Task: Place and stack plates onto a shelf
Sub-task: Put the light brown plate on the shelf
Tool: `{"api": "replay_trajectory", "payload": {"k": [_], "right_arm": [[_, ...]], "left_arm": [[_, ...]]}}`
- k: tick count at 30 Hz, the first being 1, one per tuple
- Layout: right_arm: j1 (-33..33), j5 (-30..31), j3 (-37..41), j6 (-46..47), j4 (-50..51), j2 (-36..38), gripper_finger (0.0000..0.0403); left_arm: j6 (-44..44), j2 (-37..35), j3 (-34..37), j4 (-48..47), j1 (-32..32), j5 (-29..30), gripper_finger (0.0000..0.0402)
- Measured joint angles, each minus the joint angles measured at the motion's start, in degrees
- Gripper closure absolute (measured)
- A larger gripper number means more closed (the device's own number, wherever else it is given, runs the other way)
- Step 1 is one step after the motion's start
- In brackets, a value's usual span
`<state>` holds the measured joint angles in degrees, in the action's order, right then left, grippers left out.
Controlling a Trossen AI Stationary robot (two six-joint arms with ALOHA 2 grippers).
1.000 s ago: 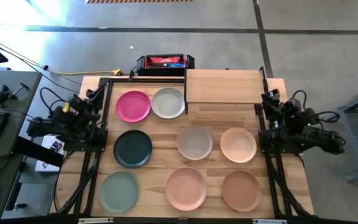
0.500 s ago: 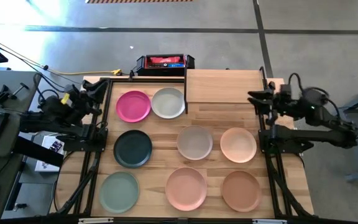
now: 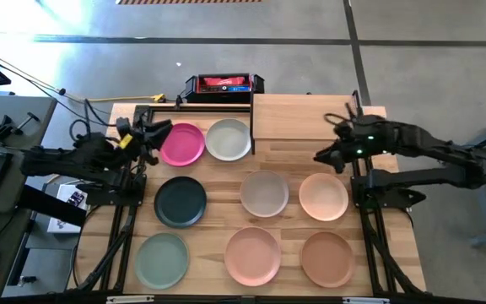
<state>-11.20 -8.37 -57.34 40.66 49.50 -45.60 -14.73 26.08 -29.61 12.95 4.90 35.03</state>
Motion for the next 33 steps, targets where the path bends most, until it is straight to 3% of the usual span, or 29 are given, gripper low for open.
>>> {"api": "replay_trajectory", "payload": {"k": [11,18,27,33], "right_arm": [[0.2,-1.5,0.0,6.9,15.4,-11.1,0.0269],[5.5,-1.0,0.0,11.2,15.5,-16.3,0.0269],[15.2,5.3,0.0,19.6,14.3,-24.0,0.0269],[20.5,4.6,0.0,19.9,10.6,-31.4,0.0269]], "left_arm": [[-1.7,5.5,0.0,-3.2,0.0,-0.6,0.0307],[-2.5,7.6,0.0,-4.4,0.0,-0.6,0.0307],[-6.8,7.9,0.0,-4.3,0.0,-0.6,0.0307],[-9.7,7.9,0.0,-5.3,0.0,-1.7,0.0307]]}}
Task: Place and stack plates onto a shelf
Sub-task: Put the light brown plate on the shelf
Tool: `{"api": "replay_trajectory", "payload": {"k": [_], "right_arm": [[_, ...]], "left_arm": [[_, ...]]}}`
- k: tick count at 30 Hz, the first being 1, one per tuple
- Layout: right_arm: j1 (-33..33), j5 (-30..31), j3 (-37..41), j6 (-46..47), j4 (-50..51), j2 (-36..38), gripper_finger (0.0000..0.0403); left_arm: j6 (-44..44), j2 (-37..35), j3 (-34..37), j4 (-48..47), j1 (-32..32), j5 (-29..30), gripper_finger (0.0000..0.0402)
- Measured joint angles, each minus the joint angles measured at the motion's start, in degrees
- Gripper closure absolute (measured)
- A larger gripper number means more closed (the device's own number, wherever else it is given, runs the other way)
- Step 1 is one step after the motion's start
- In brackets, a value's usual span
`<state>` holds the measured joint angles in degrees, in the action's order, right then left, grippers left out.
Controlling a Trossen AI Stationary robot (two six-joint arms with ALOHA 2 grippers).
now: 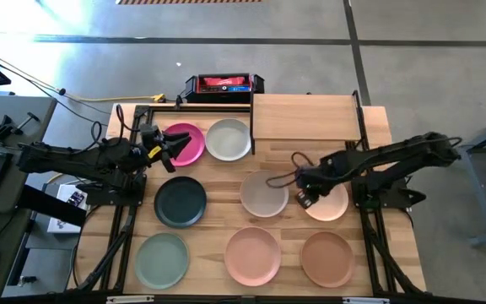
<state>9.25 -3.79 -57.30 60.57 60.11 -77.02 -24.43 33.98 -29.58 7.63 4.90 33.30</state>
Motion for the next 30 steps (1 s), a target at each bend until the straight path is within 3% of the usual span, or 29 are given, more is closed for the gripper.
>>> {"api": "replay_trajectory", "payload": {"k": [8,17,30], "right_arm": [[5.1,-0.7,0.0,1.4,-3.3,-8.9,0.0269],[8.2,2.7,0.0,2.7,-5.0,-17.2,0.0269],[8.9,2.9,0.0,3.9,-6.1,-22.9,0.0269]], "left_arm": [[-1.0,0.0,0.0,-1.1,0.0,-0.9,0.0307],[-1.0,0.0,0.0,-2.3,0.0,-4.3,0.0307],[-1.0,0.0,0.0,-2.3,0.0,-4.5,0.0307]]}}
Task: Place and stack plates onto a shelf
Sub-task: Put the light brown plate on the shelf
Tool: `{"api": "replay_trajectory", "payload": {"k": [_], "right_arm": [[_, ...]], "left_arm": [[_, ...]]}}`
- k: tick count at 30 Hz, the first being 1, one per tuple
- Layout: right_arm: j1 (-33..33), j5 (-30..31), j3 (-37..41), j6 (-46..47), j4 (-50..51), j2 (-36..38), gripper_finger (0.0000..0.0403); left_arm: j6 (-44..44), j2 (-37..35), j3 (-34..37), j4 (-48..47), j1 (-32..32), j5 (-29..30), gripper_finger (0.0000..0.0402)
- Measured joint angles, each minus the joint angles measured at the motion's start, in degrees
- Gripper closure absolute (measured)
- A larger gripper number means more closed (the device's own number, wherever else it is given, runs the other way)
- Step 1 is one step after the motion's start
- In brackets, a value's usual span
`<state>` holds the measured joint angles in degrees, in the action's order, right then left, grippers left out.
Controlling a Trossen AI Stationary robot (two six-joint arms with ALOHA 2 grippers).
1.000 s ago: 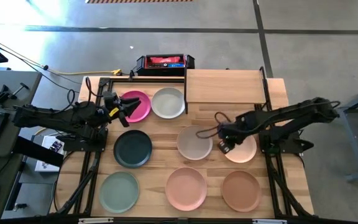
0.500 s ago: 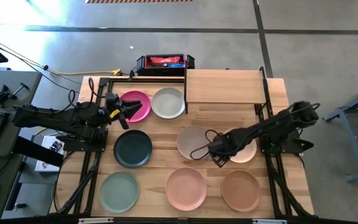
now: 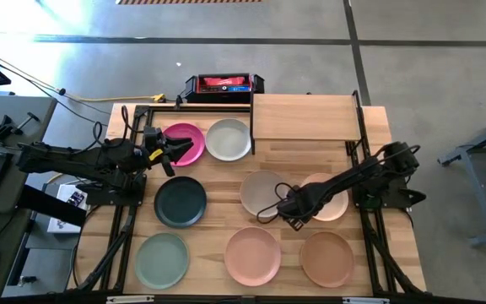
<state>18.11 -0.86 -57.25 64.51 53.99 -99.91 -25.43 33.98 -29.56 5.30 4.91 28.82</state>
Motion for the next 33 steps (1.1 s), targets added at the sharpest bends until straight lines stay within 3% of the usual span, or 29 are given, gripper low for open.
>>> {"api": "replay_trajectory", "payload": {"k": [8,16,24,33], "right_arm": [[0.0,0.0,0.0,0.0,-1.2,-1.1,0.0285],[0.0,-0.9,0.0,0.0,-1.0,-1.1,0.0393],[0.0,-3.3,-1.1,1.5,0.4,-0.9,0.0400],[0.0,-0.7,-14.4,-0.1,12.7,-0.9,0.0402]], "left_arm": [[0.0,0.0,0.0,-1.2,0.0,0.0,0.0307],[0.0,0.0,0.0,-1.9,0.0,0.0,0.0307],[-0.1,0.0,0.0,-2.5,0.0,0.0,0.0307],[0.0,0.2,0.0,-2.7,0.0,0.0,0.0307]]}}
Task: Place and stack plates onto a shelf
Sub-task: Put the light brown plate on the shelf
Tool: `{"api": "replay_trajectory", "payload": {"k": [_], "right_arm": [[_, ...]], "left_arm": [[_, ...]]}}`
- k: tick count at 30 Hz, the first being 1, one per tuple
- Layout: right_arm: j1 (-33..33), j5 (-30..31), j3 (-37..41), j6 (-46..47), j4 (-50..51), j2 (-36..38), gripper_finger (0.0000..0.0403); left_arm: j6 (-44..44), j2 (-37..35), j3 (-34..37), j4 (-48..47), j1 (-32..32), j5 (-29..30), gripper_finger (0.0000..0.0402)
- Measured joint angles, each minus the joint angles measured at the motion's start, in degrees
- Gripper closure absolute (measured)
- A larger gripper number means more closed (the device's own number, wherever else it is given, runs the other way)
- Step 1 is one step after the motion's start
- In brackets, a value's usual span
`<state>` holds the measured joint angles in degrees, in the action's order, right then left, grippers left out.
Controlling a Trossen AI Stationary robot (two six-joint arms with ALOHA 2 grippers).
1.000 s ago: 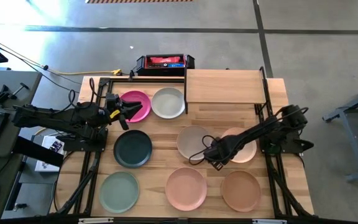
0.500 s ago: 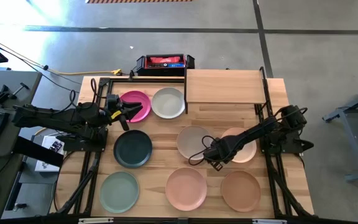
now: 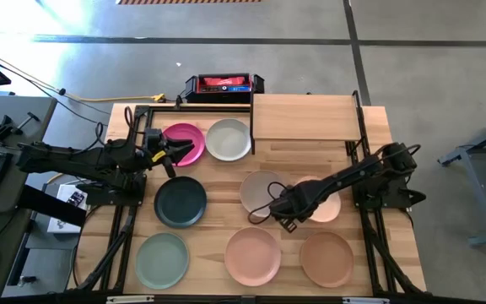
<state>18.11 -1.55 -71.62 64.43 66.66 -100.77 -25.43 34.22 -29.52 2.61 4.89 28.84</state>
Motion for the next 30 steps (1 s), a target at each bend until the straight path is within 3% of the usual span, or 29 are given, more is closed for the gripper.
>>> {"api": "replay_trajectory", "payload": {"k": [12,21,30], "right_arm": [[0.0,6.9,-21.3,-0.4,23.4,0.0,0.0402],[-1.0,12.2,-30.2,-6.4,23.3,0.7,0.0403],[-5.4,16.6,-32.6,-16.7,23.3,0.8,0.0403]], "left_arm": [[0.0,0.0,0.0,-1.8,0.0,0.0,0.0307],[0.1,0.0,0.0,-5.6,0.0,0.0,0.0307],[0.1,0.0,0.0,-7.5,0.0,0.0,0.0307]]}}
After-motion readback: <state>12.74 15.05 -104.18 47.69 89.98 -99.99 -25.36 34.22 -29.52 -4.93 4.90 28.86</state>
